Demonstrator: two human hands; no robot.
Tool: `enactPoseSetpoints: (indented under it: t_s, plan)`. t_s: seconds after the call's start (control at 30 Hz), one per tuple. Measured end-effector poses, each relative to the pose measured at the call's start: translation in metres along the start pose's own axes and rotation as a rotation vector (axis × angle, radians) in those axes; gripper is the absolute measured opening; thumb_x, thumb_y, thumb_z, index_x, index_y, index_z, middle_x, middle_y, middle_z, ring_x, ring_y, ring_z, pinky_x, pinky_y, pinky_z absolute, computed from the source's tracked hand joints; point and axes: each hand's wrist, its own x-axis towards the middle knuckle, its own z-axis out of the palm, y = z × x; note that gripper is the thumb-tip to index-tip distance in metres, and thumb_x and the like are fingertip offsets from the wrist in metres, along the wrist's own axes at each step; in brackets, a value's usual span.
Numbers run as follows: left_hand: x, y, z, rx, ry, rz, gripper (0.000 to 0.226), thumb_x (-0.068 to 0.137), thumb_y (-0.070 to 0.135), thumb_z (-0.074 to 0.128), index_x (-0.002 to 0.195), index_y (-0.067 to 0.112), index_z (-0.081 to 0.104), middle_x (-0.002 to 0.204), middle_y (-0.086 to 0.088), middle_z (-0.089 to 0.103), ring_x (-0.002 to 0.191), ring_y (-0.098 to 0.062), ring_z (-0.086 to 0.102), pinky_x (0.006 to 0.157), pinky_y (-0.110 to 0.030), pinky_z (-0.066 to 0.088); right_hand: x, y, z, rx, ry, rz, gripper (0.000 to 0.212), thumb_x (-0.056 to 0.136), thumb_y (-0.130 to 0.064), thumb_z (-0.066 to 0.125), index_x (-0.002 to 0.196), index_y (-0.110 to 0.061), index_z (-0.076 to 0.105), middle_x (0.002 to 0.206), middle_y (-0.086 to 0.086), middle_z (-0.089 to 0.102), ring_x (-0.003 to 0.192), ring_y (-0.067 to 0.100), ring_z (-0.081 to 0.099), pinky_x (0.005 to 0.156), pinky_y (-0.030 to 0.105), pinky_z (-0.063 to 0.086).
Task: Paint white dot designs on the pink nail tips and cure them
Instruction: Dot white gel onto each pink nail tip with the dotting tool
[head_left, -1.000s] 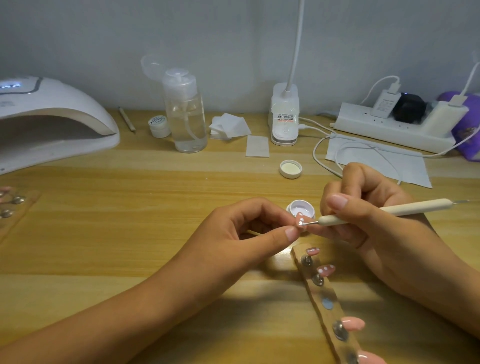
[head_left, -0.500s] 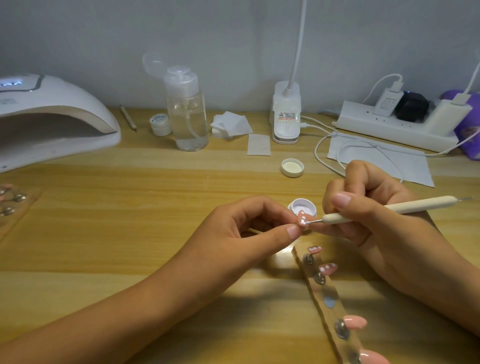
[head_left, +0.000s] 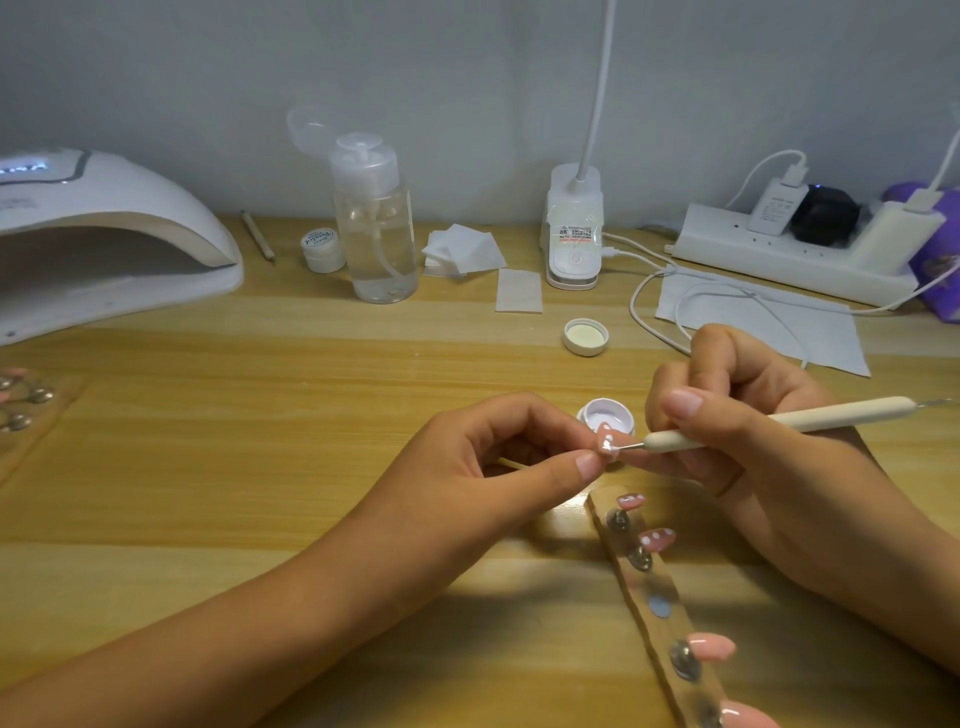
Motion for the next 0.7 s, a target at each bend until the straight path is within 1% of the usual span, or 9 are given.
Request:
enactPoseSetpoints:
  t_s: [0.07, 0.1, 0.23, 0.43, 0.63, 0.7]
  plan:
    - [-0.0001, 0.0, 0.0001, -0.002, 0.001, 0.0, 0.006, 0.079, 0.025, 0.07, 0.08, 0.031, 0.072, 0.078, 0.011, 0.067, 0.071, 0.0, 0.056, 0.064, -0.011, 0.043, -0.0003, 0.0, -0.0011, -0.013, 0.007, -0.002, 0.022, 0.076, -0.02, 0.075, 0.066, -0.021, 0.055, 0.061, -0.003, 0.055, 0.058, 0.004, 0.058, 0.068, 0.025, 0.056]
    - [-0.0002, -0.0001, 0.0, -0.004, 0.001, -0.001, 0.005, 0.079, 0.026, 0.07, 0.08, 0.03, 0.072, 0.078, 0.011, 0.067, 0.071, 0.0, 0.056, 0.064, -0.011, 0.043, -0.0002, 0.0, -0.0013, -0.017, 0.004, -0.003, 0.022, 0.076, -0.02, 0.075, 0.066, -0.022, 0.055, 0.061, -0.004, 0.055, 0.059, 0.004, 0.058, 0.068, 0.025, 0.056]
    - [-0.0005, -0.0006, -0.0004, 0.001, -0.005, -0.004, 0.004, 0.077, 0.031, 0.072, 0.081, 0.031, 0.072, 0.08, 0.01, 0.068, 0.074, 0.0, 0.057, 0.066, -0.012, 0.044, 0.0002, 0.0005, -0.0012, -0.012, -0.001, 0.003, 0.027, 0.074, -0.032, 0.079, 0.067, -0.022, 0.055, 0.062, -0.004, 0.056, 0.06, 0.005, 0.058, 0.069, 0.026, 0.056]
    - [-0.0003, -0.0024, -0.0008, 0.0, -0.005, -0.005, 0.01, 0.075, 0.037, 0.07, 0.082, 0.031, 0.072, 0.083, 0.006, 0.068, 0.076, -0.004, 0.057, 0.069, -0.014, 0.045, 0.0004, 0.0014, -0.0008, -0.013, -0.003, 0.002, 0.026, 0.075, -0.031, 0.079, 0.068, -0.023, 0.056, 0.063, -0.005, 0.056, 0.06, 0.005, 0.059, 0.069, 0.027, 0.056]
    - [0.0, -0.0037, -0.0011, 0.007, -0.002, -0.009, 0.011, 0.074, 0.038, 0.07, 0.082, 0.031, 0.072, 0.087, 0.004, 0.07, 0.079, -0.004, 0.058, 0.071, -0.015, 0.046, 0.0004, -0.0002, -0.0005, -0.035, -0.015, 0.008, 0.026, 0.074, -0.033, 0.079, 0.067, -0.023, 0.056, 0.062, -0.004, 0.055, 0.058, 0.004, 0.057, 0.067, 0.024, 0.055]
    - [-0.0002, -0.0034, -0.001, 0.005, -0.003, -0.009, 0.011, 0.074, 0.038, 0.07, 0.083, 0.031, 0.072, 0.087, 0.004, 0.07, 0.08, -0.004, 0.059, 0.072, -0.015, 0.047, 0.0002, -0.0002, -0.0009, -0.047, -0.011, 0.002, 0.025, 0.074, -0.03, 0.079, 0.066, -0.024, 0.056, 0.061, -0.005, 0.054, 0.057, 0.004, 0.055, 0.067, 0.024, 0.055]
